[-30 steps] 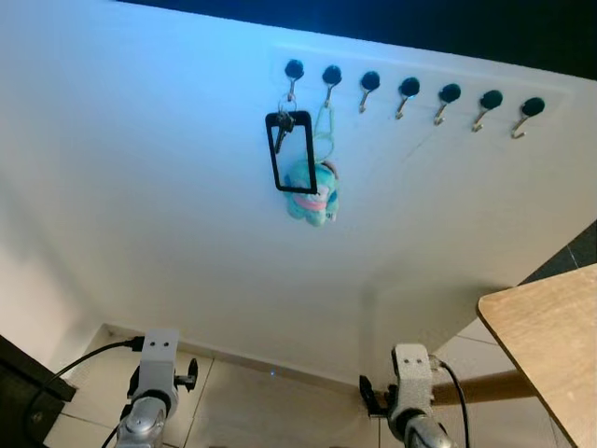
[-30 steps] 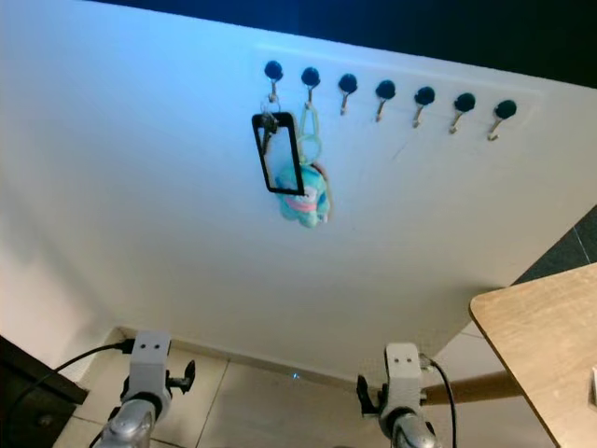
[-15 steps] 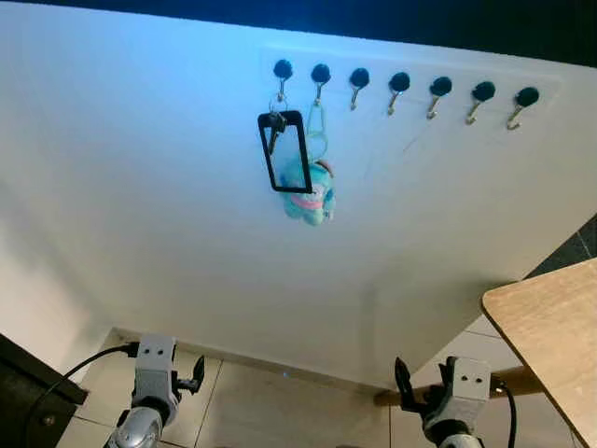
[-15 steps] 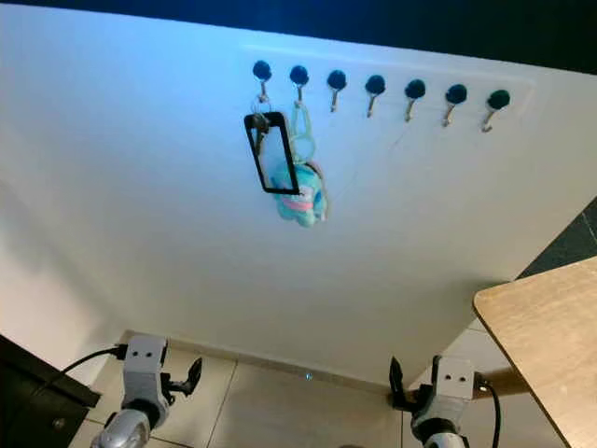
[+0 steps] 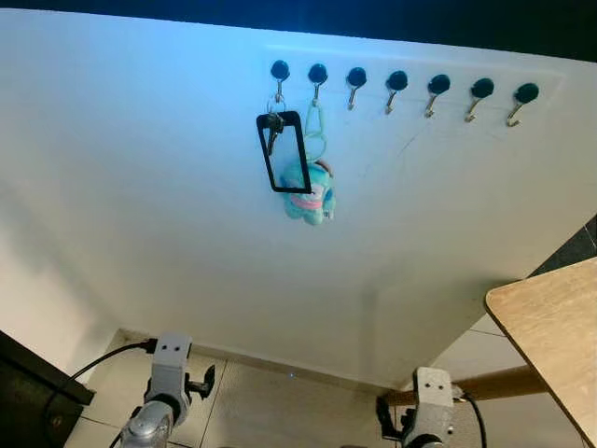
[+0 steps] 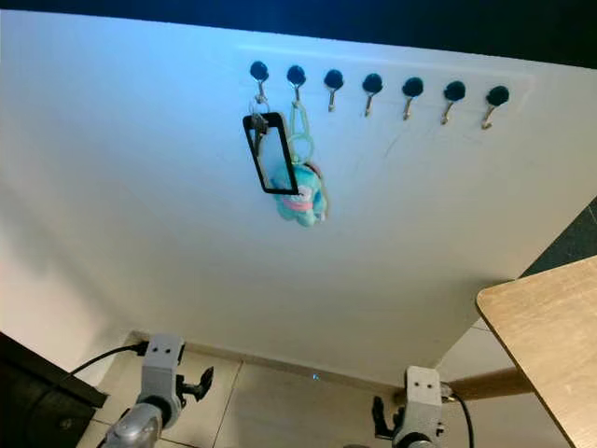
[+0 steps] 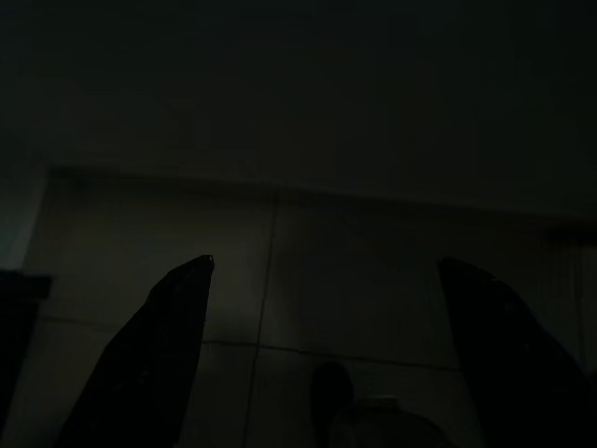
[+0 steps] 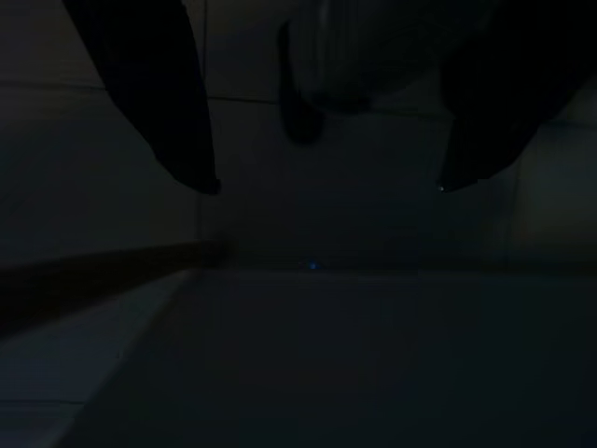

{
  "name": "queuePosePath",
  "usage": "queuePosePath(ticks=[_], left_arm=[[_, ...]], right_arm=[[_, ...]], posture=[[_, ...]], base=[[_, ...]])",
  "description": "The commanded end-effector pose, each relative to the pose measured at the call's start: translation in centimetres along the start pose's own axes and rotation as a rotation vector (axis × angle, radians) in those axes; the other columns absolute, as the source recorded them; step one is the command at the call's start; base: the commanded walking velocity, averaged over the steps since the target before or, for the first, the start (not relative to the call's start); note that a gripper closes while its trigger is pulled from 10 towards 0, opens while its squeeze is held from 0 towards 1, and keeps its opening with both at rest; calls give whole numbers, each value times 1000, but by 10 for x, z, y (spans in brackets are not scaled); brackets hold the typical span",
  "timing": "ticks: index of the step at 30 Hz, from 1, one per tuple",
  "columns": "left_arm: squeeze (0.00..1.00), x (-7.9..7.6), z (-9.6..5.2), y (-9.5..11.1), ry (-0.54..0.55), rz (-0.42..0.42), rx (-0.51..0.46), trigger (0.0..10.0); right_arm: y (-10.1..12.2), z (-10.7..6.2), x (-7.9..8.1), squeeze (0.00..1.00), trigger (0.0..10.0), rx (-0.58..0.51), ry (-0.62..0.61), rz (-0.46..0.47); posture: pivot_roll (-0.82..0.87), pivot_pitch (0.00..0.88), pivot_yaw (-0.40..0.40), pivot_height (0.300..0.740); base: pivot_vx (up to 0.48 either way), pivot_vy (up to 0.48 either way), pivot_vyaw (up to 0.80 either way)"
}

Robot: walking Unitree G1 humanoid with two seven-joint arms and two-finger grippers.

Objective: Hang keys on a hook

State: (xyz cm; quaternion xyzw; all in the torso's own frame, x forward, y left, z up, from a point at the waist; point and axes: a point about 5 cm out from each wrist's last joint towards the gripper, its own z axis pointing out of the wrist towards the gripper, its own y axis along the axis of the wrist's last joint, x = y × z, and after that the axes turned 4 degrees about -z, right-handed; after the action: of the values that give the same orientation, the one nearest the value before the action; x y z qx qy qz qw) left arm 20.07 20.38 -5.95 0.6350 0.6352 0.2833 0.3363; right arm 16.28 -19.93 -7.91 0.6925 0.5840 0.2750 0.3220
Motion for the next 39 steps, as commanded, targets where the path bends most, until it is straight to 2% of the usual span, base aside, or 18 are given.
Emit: queuePosePath(ticks=[1, 3, 5, 8, 14, 17, 19, 25, 28, 34, 39], left_arm=[[0, 8, 1, 1, 50, -59, 12, 10000], [0, 12, 1, -1, 111, -126, 23, 10000], [0, 13, 0, -3, 126, -128, 34, 10000], [0, 9, -2, -11, 100, -76, 81, 10000], [0, 4, -3, -18, 76, -70, 112, 10000], [0, -2, -2, -18, 44, -69, 102, 10000], [0, -5, -2, -19, 40, -61, 108, 10000], [0, -12, 0, -19, 26, -31, 102, 10000], [0, -15, 1, -19, 14, -10, 113, 10000], [0, -16, 3, -15, 12, 3, 113, 10000], [0, -18, 5, -12, 11, 9, 105, 10000]], right_arm=[[1, 2, 1, 0, 10000, 20, -7, -2], [4, 5, 6, 0, 10000, 31, 15, -42], [4, 6, 7, 0, 10000, 38, 22, -61], [5, 7, 9, 0, 10000, 52, 30, -88], [7, 9, 11, 0, 10000, 67, 59, -129], [14, 12, 16, 0, 10000, 41, 117, -246], [16, 12, 19, 0, 10000, 25, 143, -286], [16, 12, 18, 0, 10000, 23, 152, -272], [5, 7, 9, 0, 10000, 68, 110, -234], [-1, 3, -2, 0, 10000, 83, 64, -187], [-6, 1, -4, 0, 10000, 93, 62, -174]], posture=[[87, 32, -17, 740], [80, 32, -20, 740], [79, 33, -22, 740], [78, 35, -30, 740], [75, 34, -32, 740], [69, 31, -44, 740], [73, 30, -57, 740], [83, 37, -82, 740], [71, 39, -67, 740], [52, 41, -48, 740], [47, 44, -45, 740]], base=[[0, 0, 0], [0, 0, 0], [0, 0, 0], [0, 0, 0], [0, 0, 0], [0, 0, 0], [0, 0, 0], [0, 0, 0], [0, 0, 0], [0, 0, 0], [0, 0, 0]])
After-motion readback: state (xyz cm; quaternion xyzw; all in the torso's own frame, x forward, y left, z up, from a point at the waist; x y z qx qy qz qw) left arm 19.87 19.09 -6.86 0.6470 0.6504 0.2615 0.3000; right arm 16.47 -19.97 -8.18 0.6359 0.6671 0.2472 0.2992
